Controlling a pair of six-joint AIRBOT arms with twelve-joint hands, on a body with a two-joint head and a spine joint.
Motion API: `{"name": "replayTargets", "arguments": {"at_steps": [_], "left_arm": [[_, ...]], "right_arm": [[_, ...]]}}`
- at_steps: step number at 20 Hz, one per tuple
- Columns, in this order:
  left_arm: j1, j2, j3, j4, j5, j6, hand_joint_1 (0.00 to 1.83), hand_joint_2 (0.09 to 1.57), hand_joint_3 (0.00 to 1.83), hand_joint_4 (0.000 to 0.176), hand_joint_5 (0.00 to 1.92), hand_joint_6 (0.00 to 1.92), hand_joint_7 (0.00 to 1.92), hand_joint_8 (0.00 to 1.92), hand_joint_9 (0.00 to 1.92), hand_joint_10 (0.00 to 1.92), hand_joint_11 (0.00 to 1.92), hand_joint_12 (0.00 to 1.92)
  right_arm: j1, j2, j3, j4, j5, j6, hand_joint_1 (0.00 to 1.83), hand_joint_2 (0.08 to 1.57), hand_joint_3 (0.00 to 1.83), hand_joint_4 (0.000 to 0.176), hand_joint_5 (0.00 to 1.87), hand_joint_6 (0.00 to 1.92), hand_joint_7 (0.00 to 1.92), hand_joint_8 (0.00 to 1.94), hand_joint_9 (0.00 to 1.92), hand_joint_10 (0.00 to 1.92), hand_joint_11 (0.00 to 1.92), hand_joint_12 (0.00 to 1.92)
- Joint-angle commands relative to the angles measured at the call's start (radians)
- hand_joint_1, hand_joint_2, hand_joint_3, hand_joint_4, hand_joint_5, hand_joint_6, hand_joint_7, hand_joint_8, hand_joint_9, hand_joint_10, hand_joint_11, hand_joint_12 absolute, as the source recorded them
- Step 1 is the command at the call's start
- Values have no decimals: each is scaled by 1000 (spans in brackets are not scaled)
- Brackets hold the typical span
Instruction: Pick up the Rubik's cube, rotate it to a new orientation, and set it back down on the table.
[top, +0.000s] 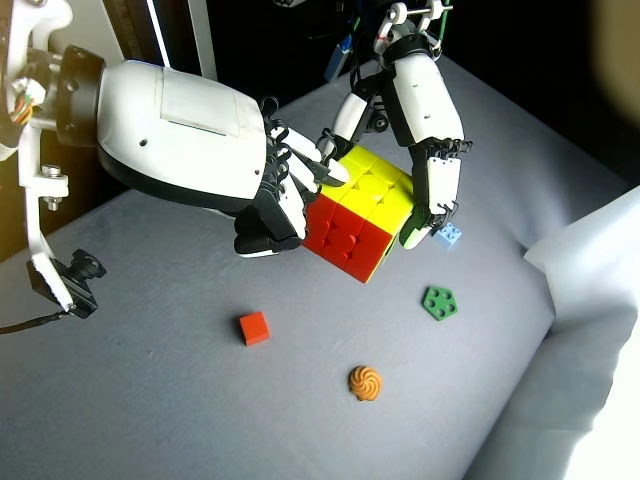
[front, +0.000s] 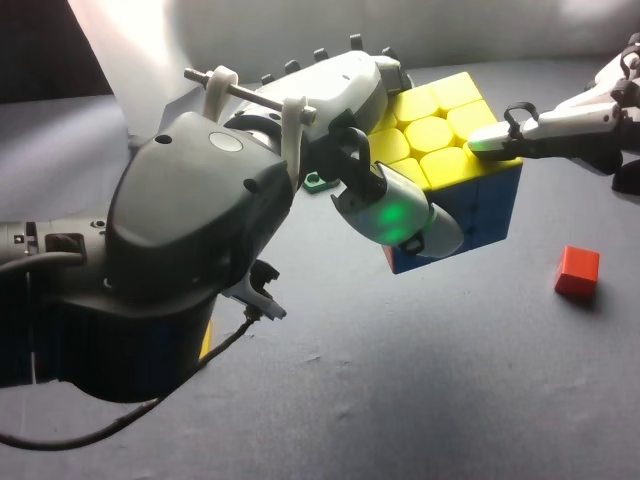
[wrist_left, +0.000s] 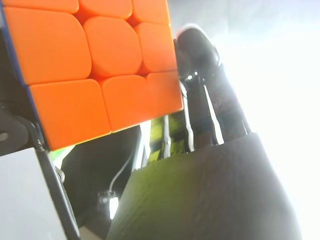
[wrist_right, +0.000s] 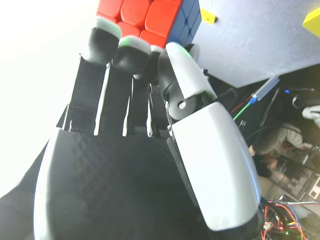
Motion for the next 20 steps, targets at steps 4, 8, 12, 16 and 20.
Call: {"name": "replayTargets", "arguments": {"at_steps": [4, 8, 12, 16, 20], "left_arm": [[-18, 6, 2, 99, -39, -24, 1201, 1158, 1, 0, 978, 1020, 817, 1244, 745, 1128, 501, 1583], [-19, 6, 1, 99, -39, -24, 1207, 1159, 2, 0, 985, 940, 811, 1334, 749, 1279, 555, 1663], [-20, 6, 2, 99, -39, -24, 1219, 1156, 0, 0, 1036, 871, 770, 1370, 645, 1299, 471, 1688], [-22, 6, 2, 99, -39, -24, 1214, 1156, 1, 0, 1024, 867, 783, 1374, 627, 1261, 438, 1660], [-22, 6, 2, 99, -39, -24, 1232, 1136, 0, 0, 1094, 759, 798, 1330, 612, 1118, 337, 1617]], "right_arm": [[-5, 2, -18, 28, 9, -6, 1229, 1384, 0, 0, 164, 2, 530, 1774, 731, 1921, 703, 1921], [-27, 8, -28, 19, 9, -6, 1231, 1387, 0, 0, 248, 17, 524, 1794, 797, 1921, 775, 1921], [-51, 11, -29, 18, 8, -6, 1217, 1401, 6, 0, 244, 5, 502, 1822, 781, 1921, 790, 1921], [-57, 11, -28, 17, 4, -6, 1230, 1387, 0, 0, 285, 12, 525, 1790, 806, 1921, 813, 1921], [-63, 9, -28, 17, -9, -6, 1224, 1397, 3, 0, 264, 0, 507, 1814, 807, 1921, 817, 1921]]}}
